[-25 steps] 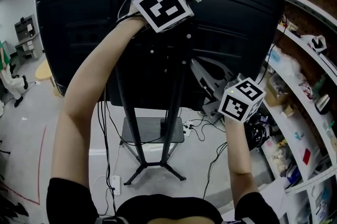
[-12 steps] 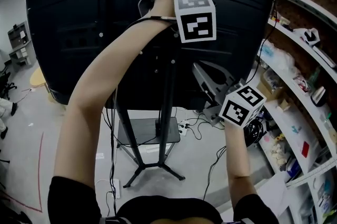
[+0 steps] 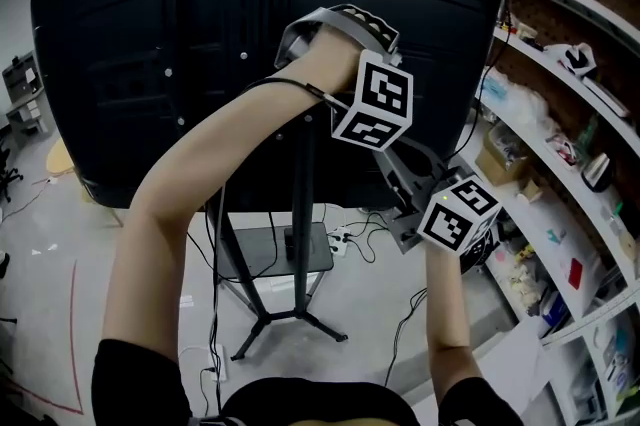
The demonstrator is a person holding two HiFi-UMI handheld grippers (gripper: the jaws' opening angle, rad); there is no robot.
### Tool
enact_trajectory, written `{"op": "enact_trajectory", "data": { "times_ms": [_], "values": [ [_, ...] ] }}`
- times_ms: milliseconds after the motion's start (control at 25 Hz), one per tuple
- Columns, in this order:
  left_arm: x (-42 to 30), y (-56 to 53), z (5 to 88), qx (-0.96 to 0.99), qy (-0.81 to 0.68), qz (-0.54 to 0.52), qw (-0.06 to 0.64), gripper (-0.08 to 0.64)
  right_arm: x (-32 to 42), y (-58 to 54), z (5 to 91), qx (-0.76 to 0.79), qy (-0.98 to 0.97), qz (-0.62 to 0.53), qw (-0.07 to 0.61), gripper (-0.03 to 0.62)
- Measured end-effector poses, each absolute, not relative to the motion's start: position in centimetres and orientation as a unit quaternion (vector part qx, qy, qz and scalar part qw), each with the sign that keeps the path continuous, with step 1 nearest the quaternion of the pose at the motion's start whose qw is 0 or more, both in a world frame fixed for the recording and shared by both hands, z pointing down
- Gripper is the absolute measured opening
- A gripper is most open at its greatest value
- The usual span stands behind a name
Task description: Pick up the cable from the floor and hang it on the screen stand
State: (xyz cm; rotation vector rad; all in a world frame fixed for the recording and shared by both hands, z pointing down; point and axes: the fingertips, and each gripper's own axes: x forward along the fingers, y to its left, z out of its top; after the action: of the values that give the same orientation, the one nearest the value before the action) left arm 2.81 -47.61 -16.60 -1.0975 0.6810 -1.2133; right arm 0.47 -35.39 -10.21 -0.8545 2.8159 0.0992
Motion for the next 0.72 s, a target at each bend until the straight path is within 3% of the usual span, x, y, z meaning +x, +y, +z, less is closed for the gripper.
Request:
{"op": "enact_trajectory", "data": {
  "times_ms": [320,720],
  "values": [
    [1.6,-47.2,-9.7,-0.320,0.234,-0.617,0.680,0.047,2.8,-35.5,-8.4,-0.313,0.943,0.020,0.114,0.025],
    [-0.3,-46.8,-8.6,-0.291,0.319,-0.592,0.680,0.048,2.1,-34.1,-3.9,-0.318,0.940,0.000,0.121,0.025]
  ]
}}
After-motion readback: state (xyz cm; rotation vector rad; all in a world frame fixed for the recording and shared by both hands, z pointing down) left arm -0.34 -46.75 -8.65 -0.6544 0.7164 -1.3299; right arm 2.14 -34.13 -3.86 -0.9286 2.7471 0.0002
